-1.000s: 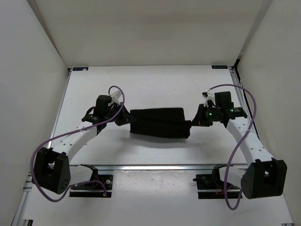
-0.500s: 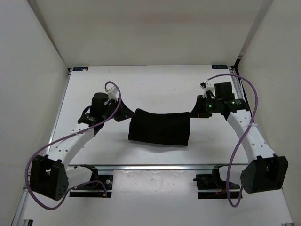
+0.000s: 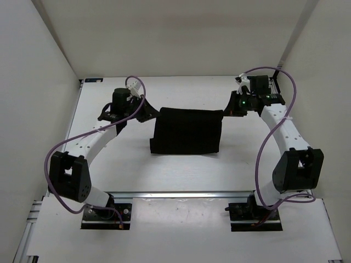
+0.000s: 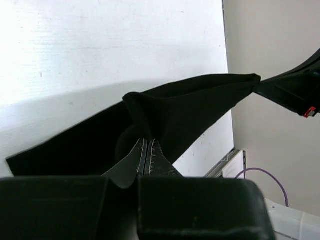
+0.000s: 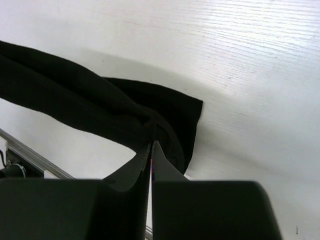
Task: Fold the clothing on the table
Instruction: Fold the skirt
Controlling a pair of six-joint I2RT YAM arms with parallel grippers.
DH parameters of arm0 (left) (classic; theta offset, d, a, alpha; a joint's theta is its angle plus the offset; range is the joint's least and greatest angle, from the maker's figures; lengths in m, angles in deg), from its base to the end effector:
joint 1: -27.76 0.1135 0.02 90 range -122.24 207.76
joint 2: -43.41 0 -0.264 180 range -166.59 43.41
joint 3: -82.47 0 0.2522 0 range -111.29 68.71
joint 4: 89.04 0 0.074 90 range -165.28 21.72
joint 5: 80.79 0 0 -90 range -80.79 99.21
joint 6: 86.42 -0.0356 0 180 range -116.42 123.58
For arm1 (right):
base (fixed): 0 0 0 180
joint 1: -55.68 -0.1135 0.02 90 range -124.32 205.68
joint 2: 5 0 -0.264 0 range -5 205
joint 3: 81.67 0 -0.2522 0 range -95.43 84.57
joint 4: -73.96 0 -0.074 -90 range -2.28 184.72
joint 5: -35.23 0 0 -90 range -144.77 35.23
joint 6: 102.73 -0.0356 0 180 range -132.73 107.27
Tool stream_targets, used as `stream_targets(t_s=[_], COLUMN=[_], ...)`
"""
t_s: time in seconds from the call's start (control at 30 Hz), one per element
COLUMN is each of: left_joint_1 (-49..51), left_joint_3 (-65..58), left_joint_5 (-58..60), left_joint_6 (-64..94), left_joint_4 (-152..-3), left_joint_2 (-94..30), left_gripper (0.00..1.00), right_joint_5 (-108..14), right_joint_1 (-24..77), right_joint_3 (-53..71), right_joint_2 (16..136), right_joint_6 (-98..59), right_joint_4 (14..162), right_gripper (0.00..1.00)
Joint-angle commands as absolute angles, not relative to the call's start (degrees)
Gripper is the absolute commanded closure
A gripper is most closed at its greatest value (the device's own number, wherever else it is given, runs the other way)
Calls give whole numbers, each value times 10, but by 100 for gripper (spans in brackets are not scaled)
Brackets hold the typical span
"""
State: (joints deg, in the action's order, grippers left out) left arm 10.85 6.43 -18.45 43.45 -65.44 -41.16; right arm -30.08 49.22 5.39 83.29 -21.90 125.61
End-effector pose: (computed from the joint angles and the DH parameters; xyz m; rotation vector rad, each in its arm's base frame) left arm 0.3146 -0.1129 0.2828 -0.1471 2.2562 -1.0741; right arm 0.3322 0.0526 0.3201 -0.1488 2.3842 0.6435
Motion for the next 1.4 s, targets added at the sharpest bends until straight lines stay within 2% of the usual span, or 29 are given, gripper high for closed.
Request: stream_targets(t_s=[0.0, 0.23, 0.33, 0.47, 0.73, 1.0, 1.37], left_joint_1=[119, 104, 127, 147, 119, 98, 81], left_joint_3=[93, 285, 373, 410, 433, 423, 403], left_joint_5=[-186, -196, -180, -120, -38, 9, 58], left_joint_6=[425, 484, 531, 524, 520, 505, 483], left_joint_4=[-658, -660, -656, -561, -524, -588, -674], left_joint_2=[-351, -169, -73, 2, -34, -101, -176], left_gripper=[100, 100, 100, 100, 100, 100, 100], right_joint_5=[-306, -276, -262, -243, -261, -278, -285], right_joint_1=[470, 444, 444, 455, 417, 392, 390], right_joint_3=[79, 211, 273, 331, 297, 225, 228], right_joint_2=[787, 673, 639, 632, 718, 801, 836], right_joint_6=[-200, -210, -219, -225, -220, -215, -213], right_joint_4=[1263, 1319, 1321, 1303, 1255, 1230, 1223], right_gripper=[100, 100, 99, 100, 100, 100, 100])
